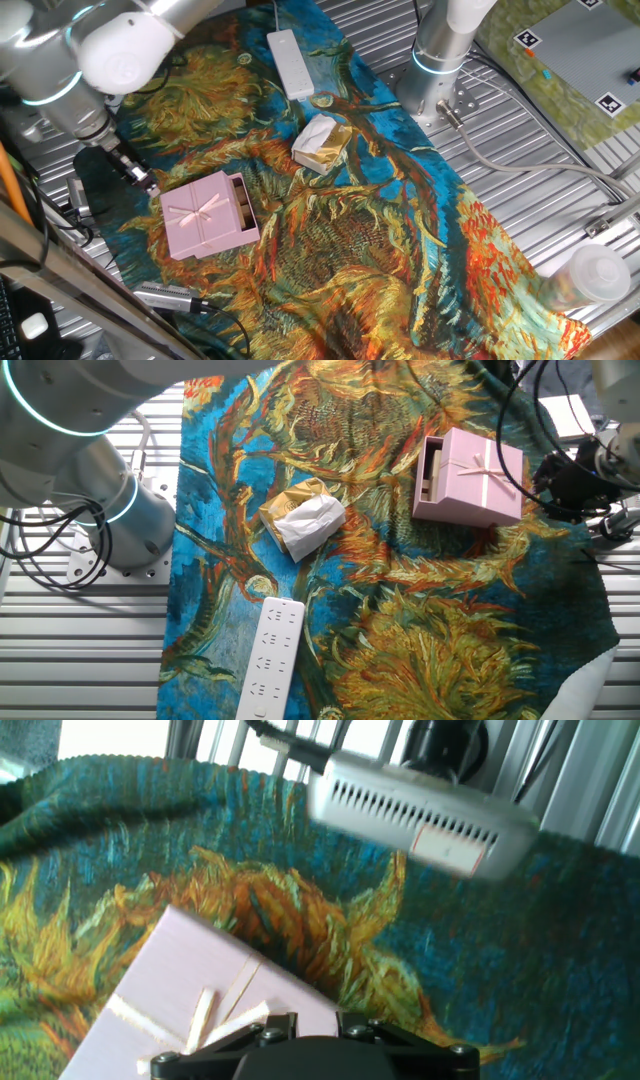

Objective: Slide the outer casing onto the gift box

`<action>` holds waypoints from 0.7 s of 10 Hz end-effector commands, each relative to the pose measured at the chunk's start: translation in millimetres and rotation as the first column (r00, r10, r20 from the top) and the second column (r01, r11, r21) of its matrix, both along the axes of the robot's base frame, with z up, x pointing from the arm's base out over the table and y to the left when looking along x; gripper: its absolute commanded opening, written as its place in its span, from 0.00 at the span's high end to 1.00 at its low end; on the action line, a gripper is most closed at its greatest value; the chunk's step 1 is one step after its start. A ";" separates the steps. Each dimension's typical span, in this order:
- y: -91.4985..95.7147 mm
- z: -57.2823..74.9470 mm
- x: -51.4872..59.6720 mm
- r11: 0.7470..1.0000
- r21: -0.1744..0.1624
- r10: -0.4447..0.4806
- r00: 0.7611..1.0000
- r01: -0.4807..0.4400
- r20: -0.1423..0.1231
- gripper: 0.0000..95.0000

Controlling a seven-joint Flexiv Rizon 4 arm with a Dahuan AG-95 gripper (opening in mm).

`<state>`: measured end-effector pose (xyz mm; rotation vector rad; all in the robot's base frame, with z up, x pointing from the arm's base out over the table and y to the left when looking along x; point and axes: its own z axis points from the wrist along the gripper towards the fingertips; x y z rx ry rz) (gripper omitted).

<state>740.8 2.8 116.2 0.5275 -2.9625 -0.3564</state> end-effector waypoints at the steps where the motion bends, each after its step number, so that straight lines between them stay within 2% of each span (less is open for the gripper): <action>1: 0.5 0.5 -0.2 1.000 0.004 -0.004 1.000 0.004 0.016 0.80; 6: 0.5 2.3 4.1 1.000 0.010 -0.007 0.996 0.006 0.087 0.80; 7: 0.4 2.4 4.1 1.000 0.011 -0.007 0.995 0.006 0.097 0.60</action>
